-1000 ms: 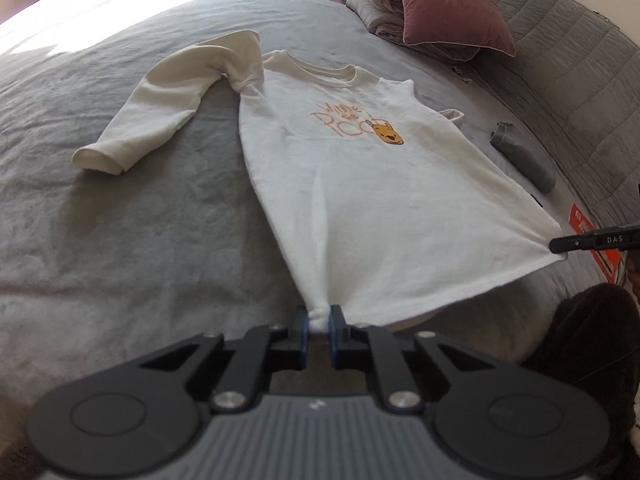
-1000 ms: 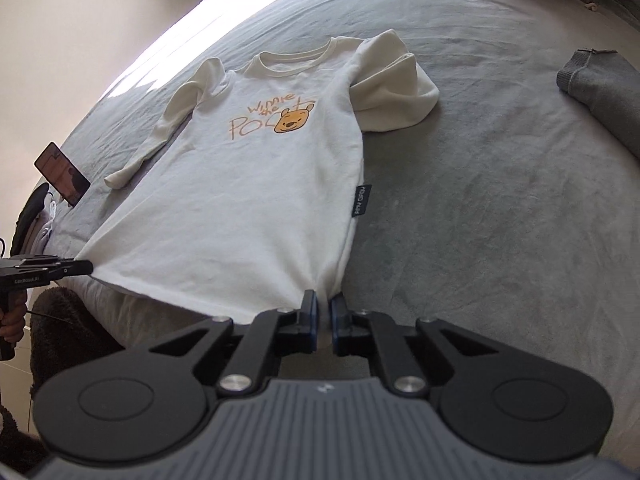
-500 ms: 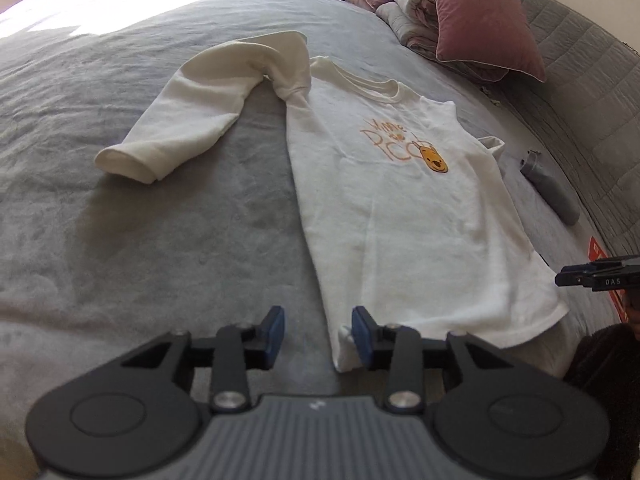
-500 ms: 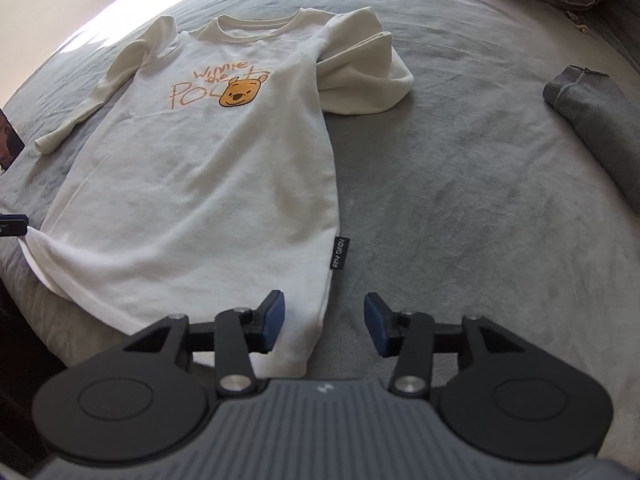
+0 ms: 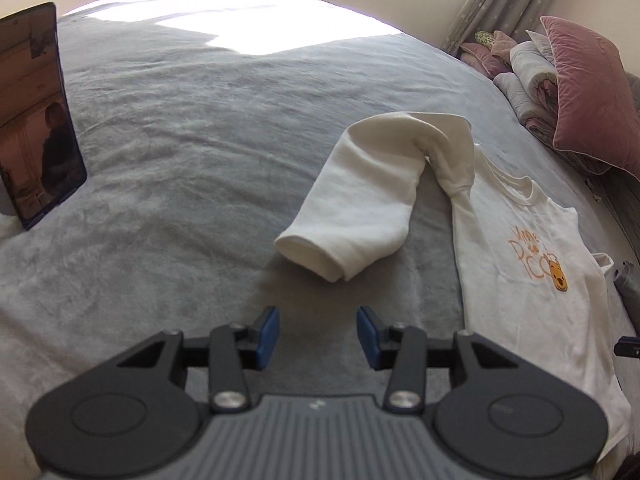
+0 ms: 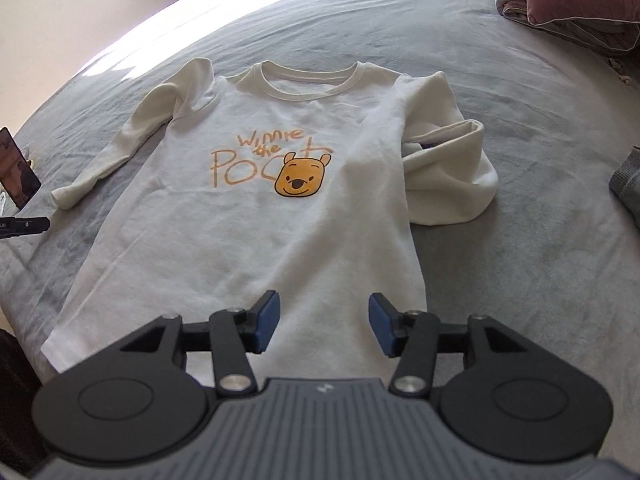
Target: Fold clothes
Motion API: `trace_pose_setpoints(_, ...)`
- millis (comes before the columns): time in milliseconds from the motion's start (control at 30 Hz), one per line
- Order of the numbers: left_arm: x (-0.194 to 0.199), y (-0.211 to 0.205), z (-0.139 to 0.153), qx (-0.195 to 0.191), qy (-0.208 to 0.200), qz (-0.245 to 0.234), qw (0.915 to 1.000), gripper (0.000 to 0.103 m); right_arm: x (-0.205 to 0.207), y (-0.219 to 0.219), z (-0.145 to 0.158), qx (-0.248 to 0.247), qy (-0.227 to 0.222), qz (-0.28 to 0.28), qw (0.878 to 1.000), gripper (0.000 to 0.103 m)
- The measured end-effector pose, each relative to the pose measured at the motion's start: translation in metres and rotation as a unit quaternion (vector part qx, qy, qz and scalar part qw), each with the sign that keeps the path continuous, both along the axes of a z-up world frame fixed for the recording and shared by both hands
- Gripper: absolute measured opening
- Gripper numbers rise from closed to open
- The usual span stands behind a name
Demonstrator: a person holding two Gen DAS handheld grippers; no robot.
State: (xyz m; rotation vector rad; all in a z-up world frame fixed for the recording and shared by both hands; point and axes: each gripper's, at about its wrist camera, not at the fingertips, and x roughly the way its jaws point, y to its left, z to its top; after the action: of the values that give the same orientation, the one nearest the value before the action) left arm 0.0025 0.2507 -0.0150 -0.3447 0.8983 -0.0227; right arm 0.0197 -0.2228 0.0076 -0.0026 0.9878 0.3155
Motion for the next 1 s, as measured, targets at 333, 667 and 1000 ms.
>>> trace_pose_setpoints(333,0.027,0.018,-0.010,-0.086,-0.003,0.030,0.9959,0.035,0.029,0.038,-0.009,-0.001,0.012,0.027,1.000,0.053)
trace_pose_setpoints(667,0.041,0.017,0.026,-0.024,-0.067,0.079,0.9943,0.003,0.064,0.080,0.003,-0.003,-0.016,0.042,0.999,0.054)
trace_pose_setpoints(1000,0.051,0.045,0.098,0.126,-0.133,0.176,0.9673,0.003,0.115,0.134,0.017,0.011,-0.074,0.053,0.996,0.054)
